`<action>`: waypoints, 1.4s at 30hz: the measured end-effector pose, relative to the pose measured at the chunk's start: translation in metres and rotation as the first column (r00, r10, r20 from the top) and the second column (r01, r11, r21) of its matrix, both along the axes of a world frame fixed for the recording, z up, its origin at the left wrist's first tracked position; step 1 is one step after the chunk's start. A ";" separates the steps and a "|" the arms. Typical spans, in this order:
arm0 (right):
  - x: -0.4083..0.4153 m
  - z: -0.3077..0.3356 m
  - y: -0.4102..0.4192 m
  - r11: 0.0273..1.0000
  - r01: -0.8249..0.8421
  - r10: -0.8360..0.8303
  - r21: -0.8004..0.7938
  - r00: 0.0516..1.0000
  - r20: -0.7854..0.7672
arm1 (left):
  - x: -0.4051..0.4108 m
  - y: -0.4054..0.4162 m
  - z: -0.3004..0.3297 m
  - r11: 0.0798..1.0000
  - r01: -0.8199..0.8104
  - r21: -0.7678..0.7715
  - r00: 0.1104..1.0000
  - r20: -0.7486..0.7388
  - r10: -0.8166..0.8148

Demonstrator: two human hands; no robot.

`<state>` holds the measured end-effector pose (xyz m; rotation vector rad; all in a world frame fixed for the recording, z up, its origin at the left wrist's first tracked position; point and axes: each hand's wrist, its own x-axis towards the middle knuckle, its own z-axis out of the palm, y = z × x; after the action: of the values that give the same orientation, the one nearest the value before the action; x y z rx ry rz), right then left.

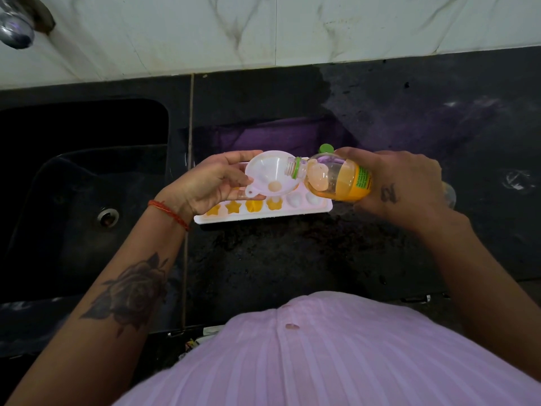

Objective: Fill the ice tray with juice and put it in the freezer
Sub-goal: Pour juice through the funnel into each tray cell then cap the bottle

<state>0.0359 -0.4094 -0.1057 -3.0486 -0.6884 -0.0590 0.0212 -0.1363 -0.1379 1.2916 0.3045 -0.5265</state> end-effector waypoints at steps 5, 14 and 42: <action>-0.001 0.003 -0.004 0.999 0.026 -0.026 0.036 1.000 -0.003 | 0.003 -0.005 0.003 1.000 0.012 0.005 1.000 0.011 -0.012; -0.003 0.006 -0.014 0.999 0.034 -0.034 0.014 0.999 0.036 | 0.010 -0.023 0.002 0.999 0.032 0.018 0.999 -0.003 -0.032; -0.003 0.009 -0.017 0.996 0.051 -0.045 -0.071 0.995 0.085 | 0.014 -0.030 -0.004 0.997 0.073 -0.004 0.997 0.003 -0.073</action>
<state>0.0328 -0.4265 -0.0962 -3.1492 -0.6348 -0.1660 0.0349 -0.1665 -0.1415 1.3029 0.2546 -0.5869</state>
